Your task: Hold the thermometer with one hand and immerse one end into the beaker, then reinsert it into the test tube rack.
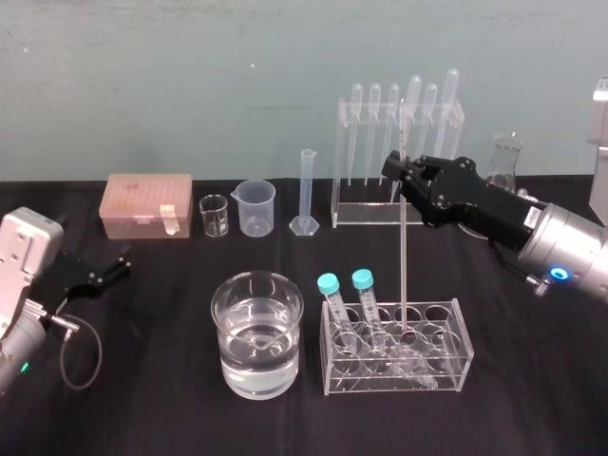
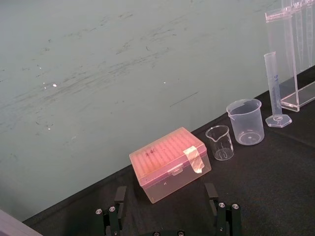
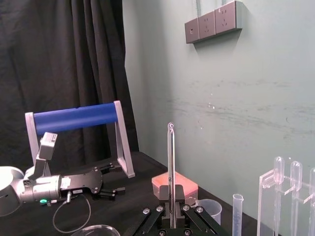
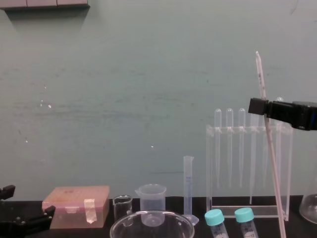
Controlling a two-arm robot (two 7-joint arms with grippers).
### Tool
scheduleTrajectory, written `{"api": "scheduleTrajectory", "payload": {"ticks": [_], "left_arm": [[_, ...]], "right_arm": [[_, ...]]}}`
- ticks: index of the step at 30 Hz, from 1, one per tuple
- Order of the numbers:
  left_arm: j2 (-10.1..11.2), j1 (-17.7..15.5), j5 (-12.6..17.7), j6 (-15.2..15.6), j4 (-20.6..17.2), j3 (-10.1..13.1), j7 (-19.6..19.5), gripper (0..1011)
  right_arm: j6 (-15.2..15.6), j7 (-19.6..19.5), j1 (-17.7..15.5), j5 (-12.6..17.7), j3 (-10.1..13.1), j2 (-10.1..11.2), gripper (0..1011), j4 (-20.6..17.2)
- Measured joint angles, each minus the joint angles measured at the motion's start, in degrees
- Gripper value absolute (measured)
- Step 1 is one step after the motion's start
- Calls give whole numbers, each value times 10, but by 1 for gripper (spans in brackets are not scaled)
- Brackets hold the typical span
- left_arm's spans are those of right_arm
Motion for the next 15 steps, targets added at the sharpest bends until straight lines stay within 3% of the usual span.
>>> {"api": "scheduleTrajectory", "payload": {"ticks": [15], "left_arm": [[0,0,0,0,0,0,0,1008]], "right_arm": [[2,-1,-8,-23,-6,-3,56,5]]}}
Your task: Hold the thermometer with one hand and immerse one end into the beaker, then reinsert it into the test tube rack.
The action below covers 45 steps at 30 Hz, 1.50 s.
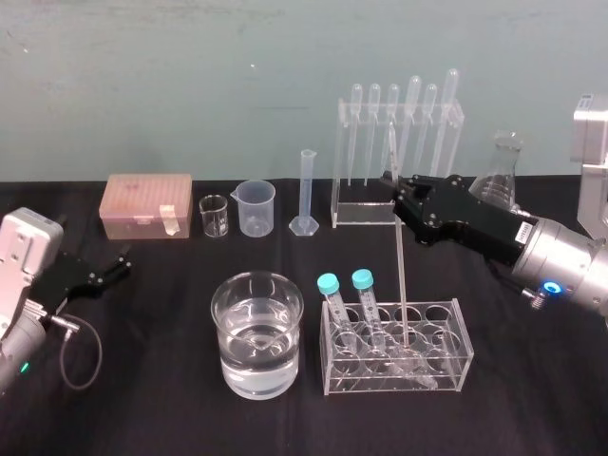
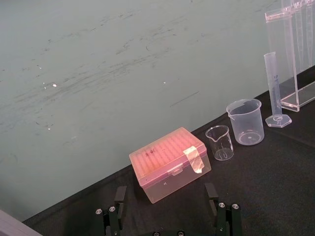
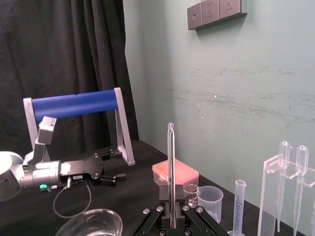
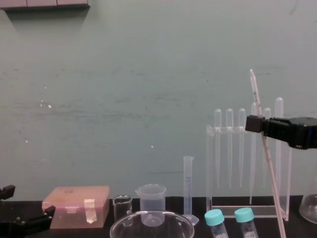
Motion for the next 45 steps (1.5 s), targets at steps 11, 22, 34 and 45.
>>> {"api": "scheduleTrajectory", "payload": {"ticks": [11,22,34,45], "left_arm": [[0,0,0,0,0,0,0,1008],[0,0,0,0,0,0,0,1008],[0,0,0,0,0,0,0,1008],[0,0,0,0,0,0,0,1008]], "right_arm": [[0,0,0,1,0,1,59,0],[0,0,0,3,1,1,345,-1],[1,0,0,4,1,1,726,-1],[-3,-176,-41,-60,45,-12,1003,-26]]}}
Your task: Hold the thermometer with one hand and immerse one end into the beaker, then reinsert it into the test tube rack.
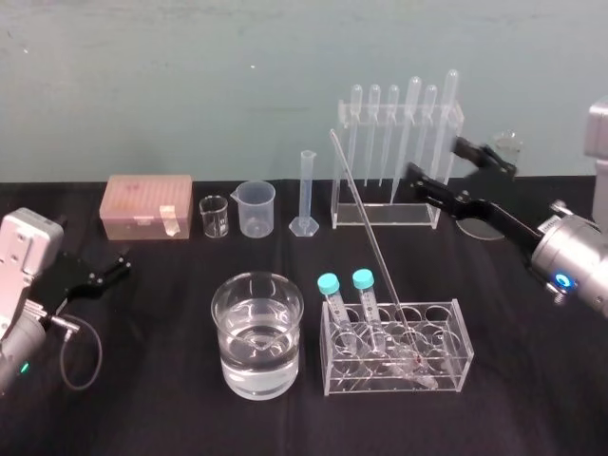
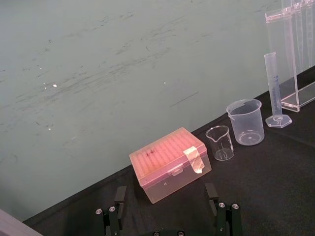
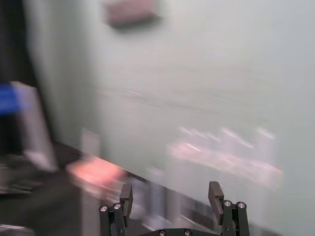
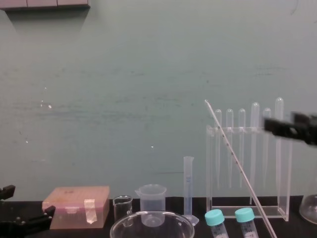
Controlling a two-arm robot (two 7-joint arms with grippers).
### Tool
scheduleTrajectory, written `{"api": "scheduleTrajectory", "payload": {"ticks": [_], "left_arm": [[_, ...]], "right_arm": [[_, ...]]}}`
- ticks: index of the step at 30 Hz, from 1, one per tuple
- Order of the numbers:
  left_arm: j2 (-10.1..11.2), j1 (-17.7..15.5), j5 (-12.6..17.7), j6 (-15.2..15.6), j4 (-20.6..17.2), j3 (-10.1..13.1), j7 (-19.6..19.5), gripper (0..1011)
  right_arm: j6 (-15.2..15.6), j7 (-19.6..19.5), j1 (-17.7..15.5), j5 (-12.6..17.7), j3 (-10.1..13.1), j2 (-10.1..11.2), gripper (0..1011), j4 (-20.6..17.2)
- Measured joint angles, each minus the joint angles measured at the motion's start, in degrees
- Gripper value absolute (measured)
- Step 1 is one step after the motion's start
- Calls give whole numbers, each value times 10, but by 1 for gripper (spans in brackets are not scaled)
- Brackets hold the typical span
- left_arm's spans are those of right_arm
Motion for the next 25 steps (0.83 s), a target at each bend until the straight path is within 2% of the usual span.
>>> {"api": "scheduleTrajectory", "payload": {"ticks": [2,5,10,25], "left_arm": [[0,0,0,0,0,0,0,1008],[0,0,0,0,0,0,0,1008],[0,0,0,0,0,0,0,1007],[0,0,0,0,0,0,0,1008]], "right_arm": [[20,-72,-13,-37,4,-2,1002,-3],[50,-138,-25,-81,0,-5,1003,2],[90,-180,-37,-118,-9,-7,1003,12],[83,-177,-36,-113,-7,-7,1003,10]]}}
